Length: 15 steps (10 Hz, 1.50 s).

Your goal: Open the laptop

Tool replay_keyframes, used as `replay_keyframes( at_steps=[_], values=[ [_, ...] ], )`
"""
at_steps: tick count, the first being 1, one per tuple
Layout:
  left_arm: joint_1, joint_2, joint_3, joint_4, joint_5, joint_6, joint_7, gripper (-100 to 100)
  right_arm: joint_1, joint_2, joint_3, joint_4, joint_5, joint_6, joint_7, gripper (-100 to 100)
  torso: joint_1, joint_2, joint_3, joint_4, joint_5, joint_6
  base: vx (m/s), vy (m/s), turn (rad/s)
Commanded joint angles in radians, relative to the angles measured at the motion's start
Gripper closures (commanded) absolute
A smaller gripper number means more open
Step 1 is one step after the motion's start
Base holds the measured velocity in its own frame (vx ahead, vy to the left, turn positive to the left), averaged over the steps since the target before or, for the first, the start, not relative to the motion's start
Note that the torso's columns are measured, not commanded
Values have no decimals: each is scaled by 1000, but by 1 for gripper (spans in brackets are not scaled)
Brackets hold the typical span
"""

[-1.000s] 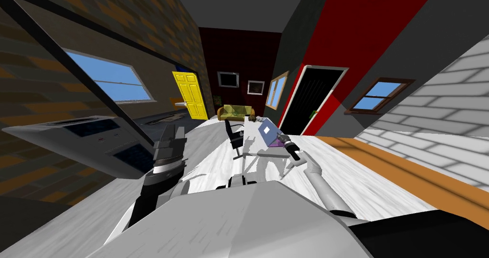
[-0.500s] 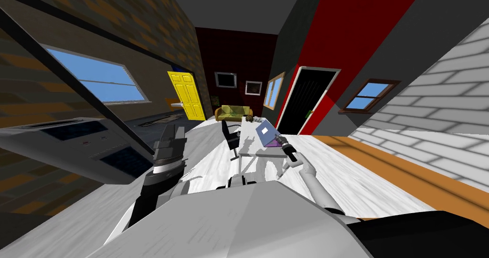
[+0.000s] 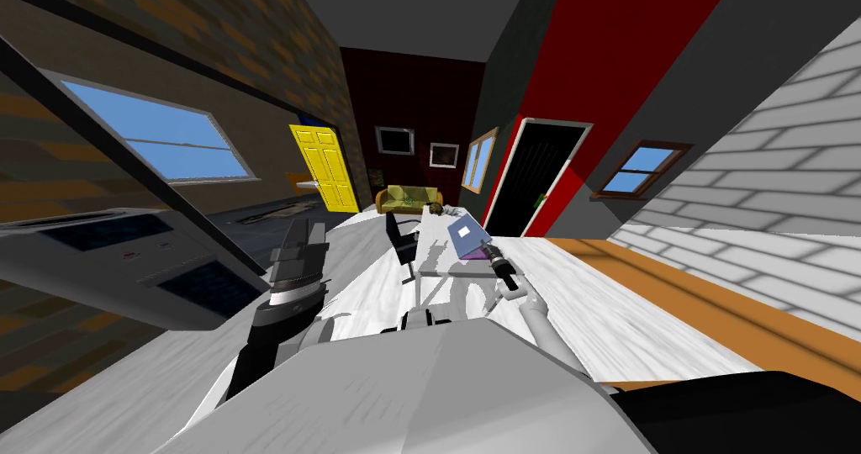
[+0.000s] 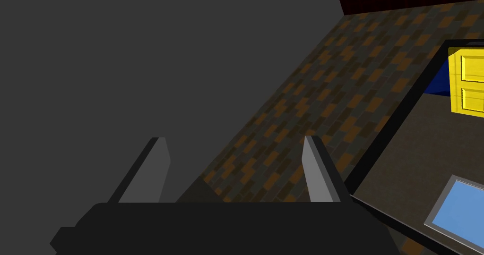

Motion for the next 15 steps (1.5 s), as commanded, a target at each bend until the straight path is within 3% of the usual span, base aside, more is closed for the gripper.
replay_keyframes(
  at_steps=[1, 2, 3, 5, 6, 7, 8, 15],
  values=[
    [0, 0, 0, 0, 0, 0, 0, 0, 2, 39, 12, 55, -19, -36, -8, 100, 1, 0, 0, 1, 1, -1, 3, -61, -18],
    [0, 0, 0, 0, 0, 0, 0, 0, -1, 63, 11, 76, -32, -54, -11, 100, 1, 0, 0, 1, 1, -1, 13, -76, -43],
    [0, 0, 0, 0, 0, 0, 0, 0, -19, 38, -2, 56, -27, -37, -10, 100, 1, -1, -1, 0, 0, -2, -4, -34, -30],
    [0, 0, 0, 0, 0, 0, 0, 0, -5, 92, -2, 105, -55, -100, -14, 100, 3, 1, 0, 6, 7, 1, 33, -77, -36],
    [0, 0, 0, 0, 0, 0, 0, 0, -5, 92, -2, 105, -55, -101, -14, 100, 1, 2, 1, 5, 5, 1, 42, -73, -11],
    [0, 0, 0, 0, 0, 0, 0, 0, 3, 119, -1, 129, -68, -130, -14, 100, 1, 0, 0, 4, 4, 0, 48, -67, -10],
    [0, 0, 0, 0, 0, 0, 0, 0, -29, 72, -8, 110, -69, -87, -36, -100, 1, -2, -1, 2, 3, -1, -27, -14, 70],
    [0, 0, 0, 0, 0, 0, 0, 0, -87, -27, 15, 74, -80, 42, -114, -100, 4, 12, 6, 15, 12, 6, -68, 25, 45]
  ],
)
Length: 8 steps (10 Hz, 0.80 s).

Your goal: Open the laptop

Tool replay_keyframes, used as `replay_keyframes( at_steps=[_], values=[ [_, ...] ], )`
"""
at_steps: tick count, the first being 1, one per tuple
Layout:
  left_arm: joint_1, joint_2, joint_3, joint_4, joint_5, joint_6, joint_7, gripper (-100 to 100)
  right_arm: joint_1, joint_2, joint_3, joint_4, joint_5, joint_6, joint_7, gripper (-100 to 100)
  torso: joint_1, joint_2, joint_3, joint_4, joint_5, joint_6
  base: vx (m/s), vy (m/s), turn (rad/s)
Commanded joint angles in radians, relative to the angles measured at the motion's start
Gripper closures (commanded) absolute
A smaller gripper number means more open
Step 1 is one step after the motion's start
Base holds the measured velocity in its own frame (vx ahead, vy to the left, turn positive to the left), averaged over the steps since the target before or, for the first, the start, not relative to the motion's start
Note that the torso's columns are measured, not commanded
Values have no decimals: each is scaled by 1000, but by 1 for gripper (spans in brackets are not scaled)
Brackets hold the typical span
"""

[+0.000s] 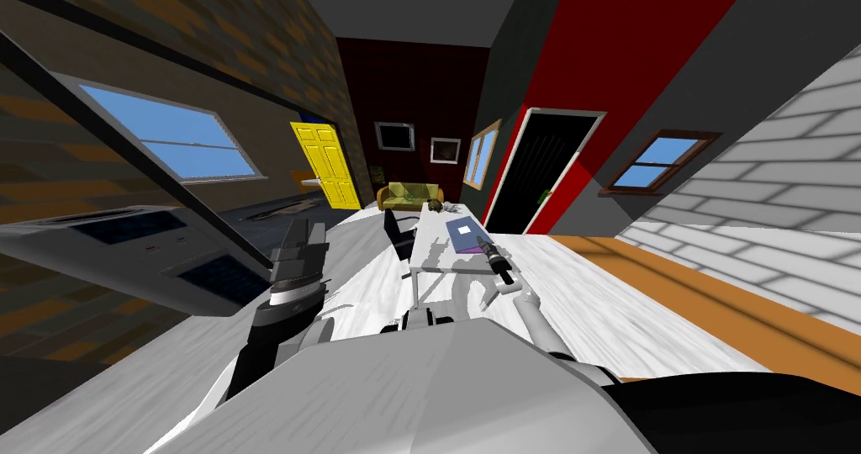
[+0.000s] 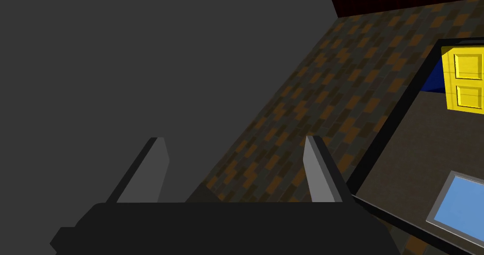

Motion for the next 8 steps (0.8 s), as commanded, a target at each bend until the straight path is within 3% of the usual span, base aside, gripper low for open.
replay_keyframes(
  at_steps=[1, 2, 3, 8],
  values=[
    [0, 0, 0, 0, 0, 0, 0, 0, -18, -39, 9, -24, -4, 52, -32, -100, 0, 0, 0, 0, 0, 0, -54, 17, 42],
    [0, 0, 0, 0, 0, 0, 0, 0, -15, -27, 5, -9, -3, 31, -20, -100, 0, 1, 1, 0, 0, 0, -21, 5, 9],
    [0, 0, 0, 0, 0, 0, 0, 0, -15, -28, 6, -10, -3, 37, -23, 0, 0, 0, 0, 0, 0, 1, 0, 0, 0],
    [0, 0, 0, 0, 0, 0, 0, 0, -14, -27, 6, -9, -3, 37, -23, 0, -2, -1, 0, -2, -2, 0, 0, 0, 0]
  ],
)
